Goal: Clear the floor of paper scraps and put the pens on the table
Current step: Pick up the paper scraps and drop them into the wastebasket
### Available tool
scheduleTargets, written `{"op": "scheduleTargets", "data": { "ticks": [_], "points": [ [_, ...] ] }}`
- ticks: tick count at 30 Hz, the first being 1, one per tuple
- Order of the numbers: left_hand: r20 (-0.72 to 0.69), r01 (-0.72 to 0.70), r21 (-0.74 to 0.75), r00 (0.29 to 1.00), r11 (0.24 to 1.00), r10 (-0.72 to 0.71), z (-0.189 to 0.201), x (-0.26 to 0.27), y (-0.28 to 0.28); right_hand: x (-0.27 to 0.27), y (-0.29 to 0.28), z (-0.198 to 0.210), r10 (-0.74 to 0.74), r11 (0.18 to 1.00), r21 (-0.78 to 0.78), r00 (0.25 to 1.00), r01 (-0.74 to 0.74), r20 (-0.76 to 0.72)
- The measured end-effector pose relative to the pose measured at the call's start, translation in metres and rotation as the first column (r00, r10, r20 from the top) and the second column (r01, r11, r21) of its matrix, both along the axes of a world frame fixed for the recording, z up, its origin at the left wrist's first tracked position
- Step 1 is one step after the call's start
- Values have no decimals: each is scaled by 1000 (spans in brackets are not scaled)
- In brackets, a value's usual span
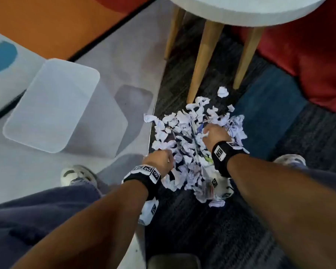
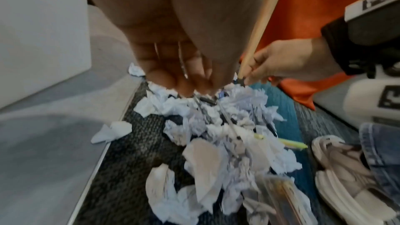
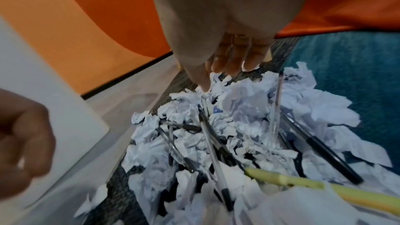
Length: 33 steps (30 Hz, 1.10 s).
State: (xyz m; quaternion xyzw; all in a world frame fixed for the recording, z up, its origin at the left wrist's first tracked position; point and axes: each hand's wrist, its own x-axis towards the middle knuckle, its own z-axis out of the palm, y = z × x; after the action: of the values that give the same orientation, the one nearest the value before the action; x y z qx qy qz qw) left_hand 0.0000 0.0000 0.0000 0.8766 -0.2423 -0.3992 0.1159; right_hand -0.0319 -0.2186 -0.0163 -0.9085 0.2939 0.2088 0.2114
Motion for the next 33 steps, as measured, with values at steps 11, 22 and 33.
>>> {"op": "scheduleTargets", "data": {
  "ticks": [11,22,33],
  "points": [
    [-295,186,109,944,976,-147,-69,-23,-15,17,-10,-46,163,954,-172,907,-245,-389],
    [-152,50,87,988,995,-37,-42,-17,-23,11,-12,-23,36,982,-181,998,-46,-58],
    [123,-97,-140,986,985,115,78,14,-27,4,16,55,-105,993,-40,988,111,117]
  ]
}}
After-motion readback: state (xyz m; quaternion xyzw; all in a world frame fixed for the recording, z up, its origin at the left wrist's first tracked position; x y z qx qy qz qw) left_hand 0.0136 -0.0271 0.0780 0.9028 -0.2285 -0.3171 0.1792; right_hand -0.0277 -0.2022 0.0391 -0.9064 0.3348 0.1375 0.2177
